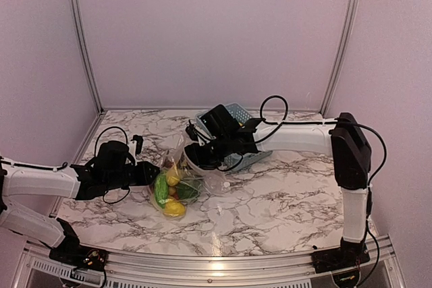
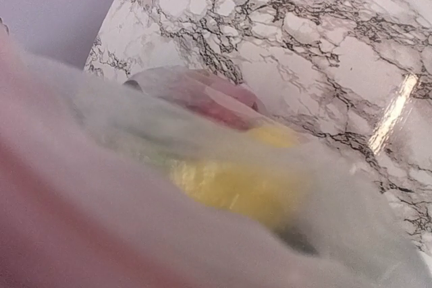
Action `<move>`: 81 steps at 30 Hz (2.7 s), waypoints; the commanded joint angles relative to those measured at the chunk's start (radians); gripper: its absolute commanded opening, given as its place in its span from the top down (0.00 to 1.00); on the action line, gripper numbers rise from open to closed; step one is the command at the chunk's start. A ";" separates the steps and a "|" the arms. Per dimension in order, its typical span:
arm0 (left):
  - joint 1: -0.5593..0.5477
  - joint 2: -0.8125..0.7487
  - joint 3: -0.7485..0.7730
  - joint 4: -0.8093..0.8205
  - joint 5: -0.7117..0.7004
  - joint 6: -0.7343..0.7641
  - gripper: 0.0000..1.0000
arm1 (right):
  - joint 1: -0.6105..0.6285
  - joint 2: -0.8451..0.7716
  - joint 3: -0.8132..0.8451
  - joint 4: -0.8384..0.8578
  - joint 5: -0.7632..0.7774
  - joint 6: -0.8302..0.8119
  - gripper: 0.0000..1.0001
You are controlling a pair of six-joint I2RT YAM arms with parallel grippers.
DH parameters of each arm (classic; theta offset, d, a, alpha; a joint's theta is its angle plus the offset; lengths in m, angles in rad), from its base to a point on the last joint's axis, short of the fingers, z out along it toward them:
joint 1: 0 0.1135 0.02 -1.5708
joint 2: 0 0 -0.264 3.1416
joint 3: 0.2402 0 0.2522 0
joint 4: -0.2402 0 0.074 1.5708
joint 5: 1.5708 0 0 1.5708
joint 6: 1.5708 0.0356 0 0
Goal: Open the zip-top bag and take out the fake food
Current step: Pick up the fake fruit from the zipper food storage bag.
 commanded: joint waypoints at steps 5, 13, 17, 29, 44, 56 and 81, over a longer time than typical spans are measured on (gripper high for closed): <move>0.003 -0.042 0.041 -0.194 0.021 -0.009 0.78 | -0.009 0.114 0.151 -0.137 -0.074 0.082 0.37; 0.002 0.017 0.041 -0.128 0.024 0.012 0.78 | 0.028 0.169 0.258 -0.185 -0.037 0.018 0.38; -0.011 0.042 0.020 -0.049 0.023 0.022 0.78 | 0.045 0.177 0.262 -0.122 0.008 0.002 0.41; -0.012 0.074 -0.001 -0.011 -0.050 0.070 0.77 | 0.048 0.146 0.174 -0.039 0.013 -0.040 0.46; -0.011 0.079 -0.011 -0.098 -0.155 0.009 0.78 | 0.030 -0.048 0.043 0.024 0.092 -0.059 0.79; -0.006 0.049 -0.020 -0.137 -0.182 0.021 0.77 | 0.028 -0.184 -0.065 0.059 0.197 -0.068 0.80; -0.004 0.072 0.042 -0.156 -0.192 0.051 0.77 | 0.034 -0.294 -0.043 0.076 0.099 -0.284 0.78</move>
